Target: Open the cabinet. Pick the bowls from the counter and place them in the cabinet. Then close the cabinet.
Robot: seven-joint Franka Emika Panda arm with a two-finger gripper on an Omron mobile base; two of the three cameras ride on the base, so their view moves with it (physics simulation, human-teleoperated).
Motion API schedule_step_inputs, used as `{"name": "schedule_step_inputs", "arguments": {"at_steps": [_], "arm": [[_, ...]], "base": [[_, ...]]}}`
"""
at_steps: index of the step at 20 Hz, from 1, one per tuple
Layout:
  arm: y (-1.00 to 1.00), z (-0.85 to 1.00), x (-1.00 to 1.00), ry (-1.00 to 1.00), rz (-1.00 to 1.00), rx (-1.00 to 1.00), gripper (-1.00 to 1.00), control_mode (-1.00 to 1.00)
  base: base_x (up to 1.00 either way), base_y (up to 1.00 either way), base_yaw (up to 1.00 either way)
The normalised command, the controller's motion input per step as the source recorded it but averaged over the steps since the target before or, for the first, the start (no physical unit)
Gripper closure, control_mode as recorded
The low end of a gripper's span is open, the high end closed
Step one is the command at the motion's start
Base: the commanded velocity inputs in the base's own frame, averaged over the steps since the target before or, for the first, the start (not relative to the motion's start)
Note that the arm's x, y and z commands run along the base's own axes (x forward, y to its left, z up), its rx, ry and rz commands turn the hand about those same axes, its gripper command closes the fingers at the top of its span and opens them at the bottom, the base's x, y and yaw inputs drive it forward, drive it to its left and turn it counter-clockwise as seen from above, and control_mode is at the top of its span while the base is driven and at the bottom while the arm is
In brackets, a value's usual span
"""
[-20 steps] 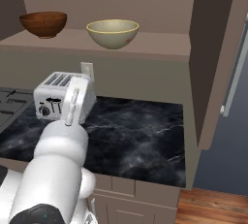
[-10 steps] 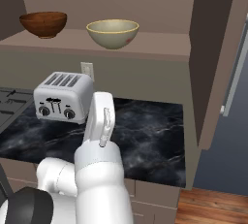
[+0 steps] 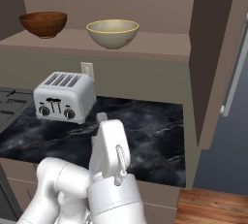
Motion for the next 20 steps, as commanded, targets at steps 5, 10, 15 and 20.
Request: {"name": "schedule_step_inputs", "arguments": {"at_steps": [5,10,15,20], "arm": [[-0.31,0.21,-0.33,-0.06,0.00,0.02,-1.00,-1.00],[-0.42,0.11,-0.17,-0.01,0.00,0.02,-1.00,-1.00],[-0.62,0.00,0.00,0.00,0.00,0.01,-1.00,-1.00],[-0.69,0.00,0.00,0.00,0.00,0.00,-1.00,-1.00]], "base": [[0.00,0.00,0.00],[0.00,0.00,0.00],[0.00,0.00,0.00],[0.00,0.00,0.00]]}}
